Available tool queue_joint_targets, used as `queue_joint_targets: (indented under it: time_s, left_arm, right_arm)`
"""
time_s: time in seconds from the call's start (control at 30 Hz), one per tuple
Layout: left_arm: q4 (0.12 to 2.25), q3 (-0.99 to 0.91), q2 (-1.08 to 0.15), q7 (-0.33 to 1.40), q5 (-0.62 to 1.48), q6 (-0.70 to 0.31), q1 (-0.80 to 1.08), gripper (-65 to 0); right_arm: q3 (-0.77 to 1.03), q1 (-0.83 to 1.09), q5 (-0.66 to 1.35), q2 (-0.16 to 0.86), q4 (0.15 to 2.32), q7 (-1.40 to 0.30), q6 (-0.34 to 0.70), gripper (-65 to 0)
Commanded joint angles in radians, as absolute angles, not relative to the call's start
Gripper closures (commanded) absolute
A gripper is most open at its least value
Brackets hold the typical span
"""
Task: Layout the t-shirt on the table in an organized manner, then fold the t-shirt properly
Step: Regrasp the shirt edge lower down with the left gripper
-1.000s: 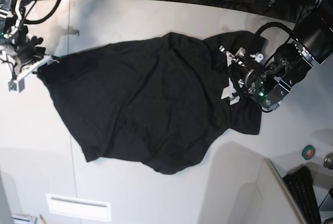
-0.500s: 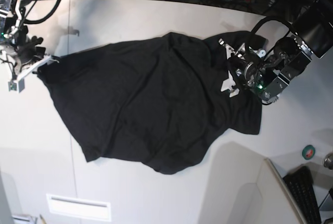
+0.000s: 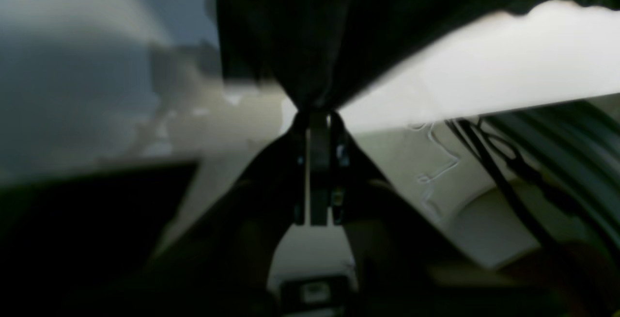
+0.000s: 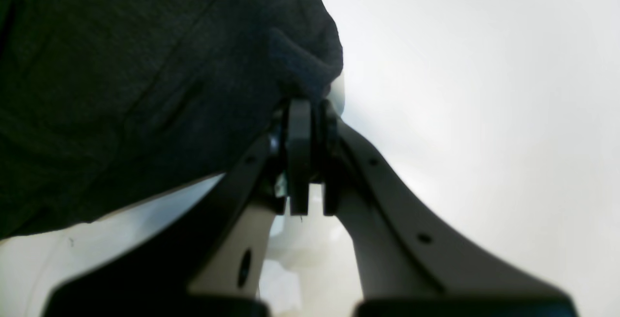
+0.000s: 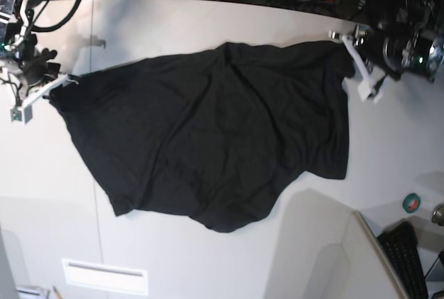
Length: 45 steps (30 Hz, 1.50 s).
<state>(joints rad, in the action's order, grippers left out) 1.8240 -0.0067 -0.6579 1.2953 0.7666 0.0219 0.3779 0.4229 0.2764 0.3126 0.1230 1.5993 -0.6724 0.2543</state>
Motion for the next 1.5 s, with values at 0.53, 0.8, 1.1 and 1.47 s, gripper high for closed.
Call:
queue_joint_targets:
  time_s: [0.53,0.8,1.1,1.47]
  left_arm:
    - [1.821,-0.309,-0.463,1.259,0.762,0.018,0.472,0.0]
    - [1.618,-0.133,-0.360,1.260,0.493,0.018,0.231,0.0]
    - [1.371,-0.016,-0.272,1.244,0.211,0.018,0.076,0.0]
    - [0.981,0.093,-0.249,1.046,0.203,0.018,-0.317,0.0]
  right_arm:
    - [0.426,0.280,0.320,0.127,1.658,-0.654,0.254,0.0]
    - [0.433,0.328,0.315,0.116,1.725,-0.656,0.249,0.0]
    - [0.427,0.306,0.314,0.119,1.590,-0.656,0.246,0.0]
    - [0.432,0.166,0.314,0.137,1.477,-0.656,0.246,0.0]
